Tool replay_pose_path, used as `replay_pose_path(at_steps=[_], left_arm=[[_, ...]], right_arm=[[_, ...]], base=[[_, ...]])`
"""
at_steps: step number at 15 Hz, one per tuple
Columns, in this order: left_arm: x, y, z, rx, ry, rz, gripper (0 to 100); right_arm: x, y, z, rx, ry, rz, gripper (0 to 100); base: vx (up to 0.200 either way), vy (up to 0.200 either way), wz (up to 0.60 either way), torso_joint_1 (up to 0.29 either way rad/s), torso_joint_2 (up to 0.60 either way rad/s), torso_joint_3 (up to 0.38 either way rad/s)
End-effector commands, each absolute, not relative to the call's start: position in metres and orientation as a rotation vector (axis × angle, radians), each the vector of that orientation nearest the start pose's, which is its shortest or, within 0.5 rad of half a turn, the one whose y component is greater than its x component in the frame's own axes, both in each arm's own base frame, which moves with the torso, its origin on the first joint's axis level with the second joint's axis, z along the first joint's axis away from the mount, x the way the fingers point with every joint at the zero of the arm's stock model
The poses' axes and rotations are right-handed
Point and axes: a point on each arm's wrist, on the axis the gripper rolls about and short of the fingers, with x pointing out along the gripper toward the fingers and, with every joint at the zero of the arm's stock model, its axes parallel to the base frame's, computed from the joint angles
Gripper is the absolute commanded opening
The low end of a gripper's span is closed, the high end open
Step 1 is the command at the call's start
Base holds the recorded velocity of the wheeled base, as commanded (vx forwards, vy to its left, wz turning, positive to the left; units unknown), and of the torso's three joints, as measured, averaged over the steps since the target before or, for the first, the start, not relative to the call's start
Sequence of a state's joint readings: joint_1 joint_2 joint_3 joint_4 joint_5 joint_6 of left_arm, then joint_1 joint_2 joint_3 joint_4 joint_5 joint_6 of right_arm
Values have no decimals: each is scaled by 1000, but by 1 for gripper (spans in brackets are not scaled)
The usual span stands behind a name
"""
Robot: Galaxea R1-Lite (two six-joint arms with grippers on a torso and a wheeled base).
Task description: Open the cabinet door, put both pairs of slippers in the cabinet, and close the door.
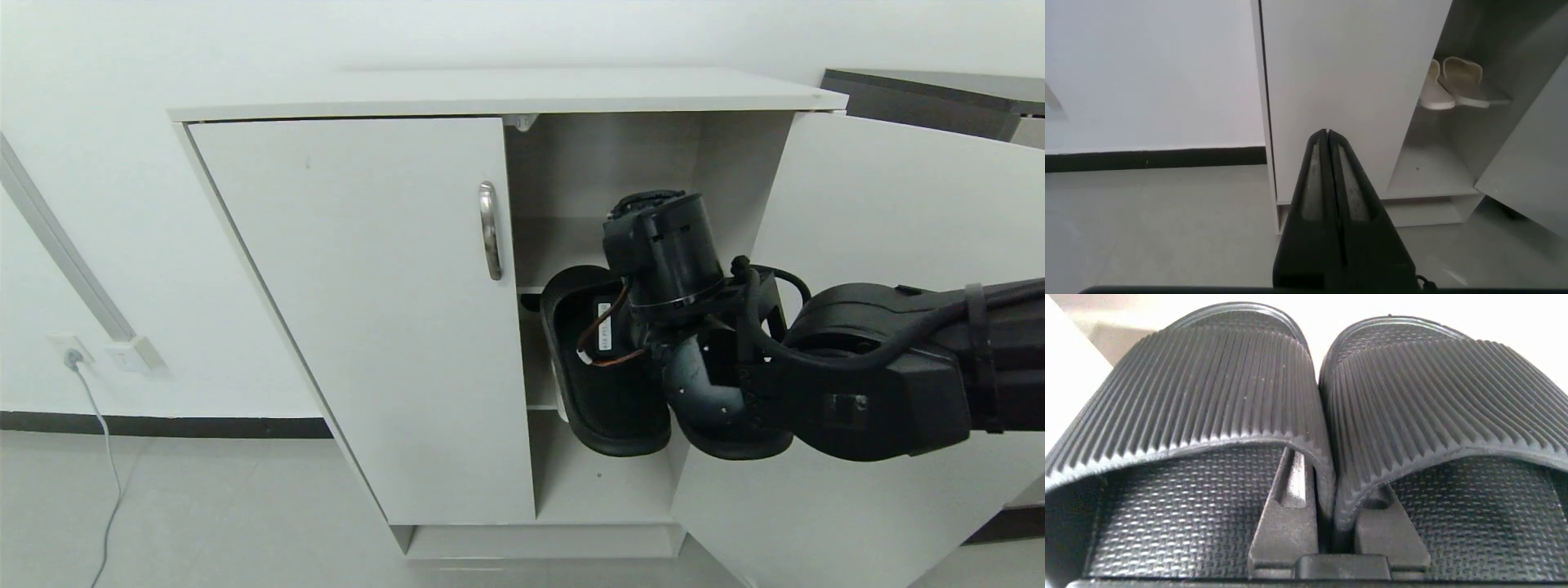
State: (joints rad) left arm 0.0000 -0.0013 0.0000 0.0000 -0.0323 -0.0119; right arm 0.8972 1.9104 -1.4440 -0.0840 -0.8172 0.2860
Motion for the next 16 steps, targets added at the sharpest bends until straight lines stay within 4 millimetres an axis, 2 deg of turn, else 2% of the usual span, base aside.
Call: replay_pose_path(at_steps=[1, 11, 16], left_arm=[[-23, -1, 75, -12, 0, -32, 0], [-23, -1, 75, -14, 0, -32, 0], [-23, -1, 75, -12, 0, -32, 0]], right_arm=[[250, 287, 238, 1, 253, 45, 0], [253, 290, 230, -12, 250, 3, 0], [254, 291, 231, -7, 246, 2, 0]], base=[[0, 0, 0, 0, 0, 0], [0, 0, 0, 0, 0, 0], [200, 0, 0, 1, 3, 3]])
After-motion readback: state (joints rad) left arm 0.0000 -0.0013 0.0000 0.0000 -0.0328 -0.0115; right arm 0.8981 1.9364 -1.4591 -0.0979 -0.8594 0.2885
